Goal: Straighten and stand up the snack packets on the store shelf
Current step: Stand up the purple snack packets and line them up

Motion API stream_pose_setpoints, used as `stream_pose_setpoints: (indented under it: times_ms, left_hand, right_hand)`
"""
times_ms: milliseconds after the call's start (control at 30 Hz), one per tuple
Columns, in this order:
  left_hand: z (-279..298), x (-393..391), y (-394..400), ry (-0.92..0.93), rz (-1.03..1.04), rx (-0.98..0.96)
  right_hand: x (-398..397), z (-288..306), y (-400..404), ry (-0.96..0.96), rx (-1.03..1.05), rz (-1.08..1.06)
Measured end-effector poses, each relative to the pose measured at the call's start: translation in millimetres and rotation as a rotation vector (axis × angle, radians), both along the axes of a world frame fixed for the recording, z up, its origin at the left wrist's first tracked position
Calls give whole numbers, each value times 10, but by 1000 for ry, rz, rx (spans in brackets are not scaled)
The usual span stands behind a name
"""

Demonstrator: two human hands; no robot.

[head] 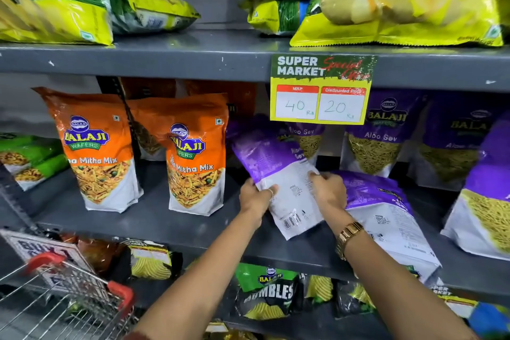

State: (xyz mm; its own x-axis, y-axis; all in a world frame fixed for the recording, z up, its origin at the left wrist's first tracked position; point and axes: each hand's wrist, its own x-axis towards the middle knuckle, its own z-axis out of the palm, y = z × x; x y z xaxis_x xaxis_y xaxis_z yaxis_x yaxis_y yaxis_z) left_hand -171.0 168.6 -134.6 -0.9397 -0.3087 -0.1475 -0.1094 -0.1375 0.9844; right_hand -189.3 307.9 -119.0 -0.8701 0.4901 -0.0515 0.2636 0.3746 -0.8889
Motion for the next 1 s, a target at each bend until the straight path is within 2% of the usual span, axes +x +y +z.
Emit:
stream_pose_setpoints:
  times_ms: [67,133,200,300,400,533,633,733,800,900,933,1000]
  left_hand:
    - [115,-47,4,124,-14,-56]
    - [230,-112,9,226,-48,-94]
    - [263,-168,-9,280,-87,-135]
    - [161,-225,-64,278,-130,-165]
    - [111,-250,-111,204,-124,-9]
    - [138,-334,-186,92,-62,334]
    - [204,-395,-170,58,-26,414]
    - [194,-422,-76,40,-141,375]
    - [115,-398,-77,4,-179,290]
    - [-36,-335,-185,-19,-196,53]
    - [-70,-317,-206,-34,-210,21]
    - [-80,-313,-209,-72,-178,22]
  right_hand:
    - [41,-1,-15,222,-150,-32]
    - [58,-8,-24,354,-215,-17]
    - [30,-49,-17,336,-205,50]
    - [-35,-174,26,144,-73,185]
    - [-29,-269,40,155,-59,199]
    - [102,-313,-13,370,-73,2]
    - [192,-323,-73,488,-13,22]
    - [188,-329,-135,465,9,171]
    - [139,-317,-161,435,-7,182]
    - [18,-245,-157,281,-194,259]
    - [-23,-221,-136,218,-259,292]
    - [-71,-194,-72,172,-243,261]
